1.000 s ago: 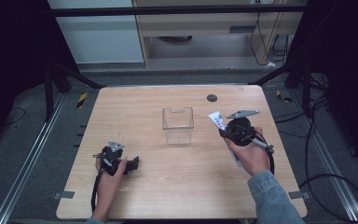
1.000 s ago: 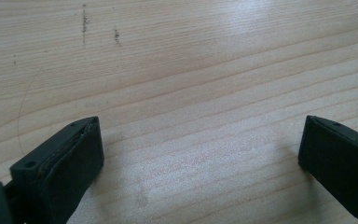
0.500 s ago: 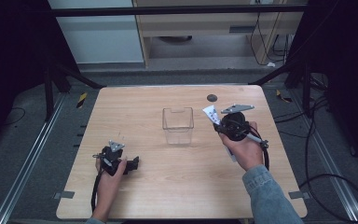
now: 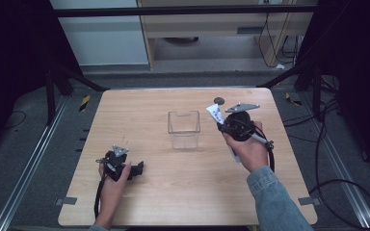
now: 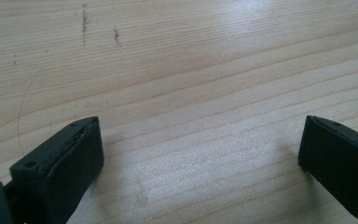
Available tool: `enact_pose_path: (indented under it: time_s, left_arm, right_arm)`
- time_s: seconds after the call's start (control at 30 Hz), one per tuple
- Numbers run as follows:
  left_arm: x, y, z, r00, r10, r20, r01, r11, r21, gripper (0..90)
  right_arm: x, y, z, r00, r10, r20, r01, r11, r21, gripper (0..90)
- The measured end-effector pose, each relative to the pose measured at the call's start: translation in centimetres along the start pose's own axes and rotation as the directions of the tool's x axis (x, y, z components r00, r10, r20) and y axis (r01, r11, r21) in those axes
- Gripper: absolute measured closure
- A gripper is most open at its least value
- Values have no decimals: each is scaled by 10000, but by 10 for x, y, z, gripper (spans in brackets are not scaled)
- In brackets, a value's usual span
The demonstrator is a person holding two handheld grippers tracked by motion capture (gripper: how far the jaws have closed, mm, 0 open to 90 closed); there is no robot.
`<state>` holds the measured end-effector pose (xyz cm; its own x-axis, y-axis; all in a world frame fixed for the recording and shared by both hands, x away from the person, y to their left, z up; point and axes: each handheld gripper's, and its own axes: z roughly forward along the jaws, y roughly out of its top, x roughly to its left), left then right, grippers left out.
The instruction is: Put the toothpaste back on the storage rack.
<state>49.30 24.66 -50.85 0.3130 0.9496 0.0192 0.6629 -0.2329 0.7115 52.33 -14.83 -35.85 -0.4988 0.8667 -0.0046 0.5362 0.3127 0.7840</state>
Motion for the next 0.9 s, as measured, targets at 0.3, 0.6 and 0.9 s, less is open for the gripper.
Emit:
enact_pose_path:
  time_s: [0.3,0.6,0.9]
  left_arm:
    - [0,0,0,10000,2,-1,-2,10000,-1,0]
    - [0,0,0,10000,15,-3,-15,10000,10,0]
    - [0,0,0,10000,38,20,-38,10000,7,0]
  right_arm:
    - [8,11,3,9999,98,46,-96,9993,-374,759]
    - [18,28,3,10000,64,-6,-64,9969,-789,758]
    - [32,49,12,9997,21,-261,-52,9929,-1188,758]
